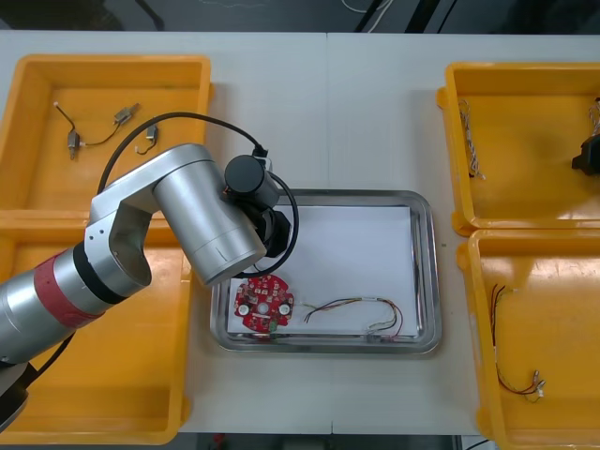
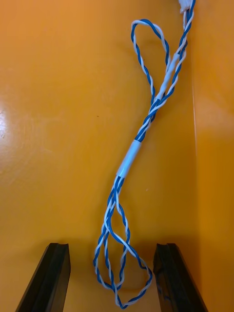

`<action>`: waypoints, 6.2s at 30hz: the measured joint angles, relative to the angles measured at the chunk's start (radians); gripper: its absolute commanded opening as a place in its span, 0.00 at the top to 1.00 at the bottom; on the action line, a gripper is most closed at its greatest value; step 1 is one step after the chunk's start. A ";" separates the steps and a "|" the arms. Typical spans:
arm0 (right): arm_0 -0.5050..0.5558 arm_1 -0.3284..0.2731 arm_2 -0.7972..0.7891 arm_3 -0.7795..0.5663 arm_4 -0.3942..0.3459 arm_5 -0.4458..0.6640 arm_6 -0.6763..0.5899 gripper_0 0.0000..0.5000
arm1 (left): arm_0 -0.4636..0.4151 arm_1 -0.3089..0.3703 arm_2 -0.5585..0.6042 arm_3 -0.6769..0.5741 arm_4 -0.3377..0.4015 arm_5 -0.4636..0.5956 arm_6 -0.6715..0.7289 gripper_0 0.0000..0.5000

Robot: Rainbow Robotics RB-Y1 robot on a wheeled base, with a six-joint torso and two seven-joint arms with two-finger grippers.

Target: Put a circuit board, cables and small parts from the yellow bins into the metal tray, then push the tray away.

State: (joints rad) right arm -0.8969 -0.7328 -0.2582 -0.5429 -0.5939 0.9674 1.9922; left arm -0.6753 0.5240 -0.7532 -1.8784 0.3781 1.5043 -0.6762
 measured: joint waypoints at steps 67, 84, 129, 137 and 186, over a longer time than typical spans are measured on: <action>0.006 0.059 0.033 -0.586 0.063 0.644 -0.218 1.00 | 0.000 0.117 0.845 0.026 0.254 0.409 -0.382 0.00; 0.128 0.079 0.033 -0.700 0.082 0.660 -0.218 1.00 | -0.071 0.123 0.885 0.397 0.177 0.262 -0.710 0.00; -0.040 0.086 0.017 -0.471 0.158 0.644 -0.295 0.00 | -0.407 0.123 0.960 1.274 0.042 -0.219 -0.819 0.00; -0.111 0.086 0.015 -0.301 0.183 0.535 -0.336 0.00 | -0.407 0.123 0.960 1.287 0.033 -0.276 -0.875 0.00; -0.172 0.158 0.014 0.028 0.243 0.247 -0.404 0.99 | -0.349 0.095 0.938 1.314 0.041 -0.408 -0.913 1.00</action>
State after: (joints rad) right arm -1.0692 -0.5746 -0.2439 -0.5151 -0.3511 1.2144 1.5879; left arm -1.0243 0.6192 0.1848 -0.5640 0.4193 1.0960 -1.5895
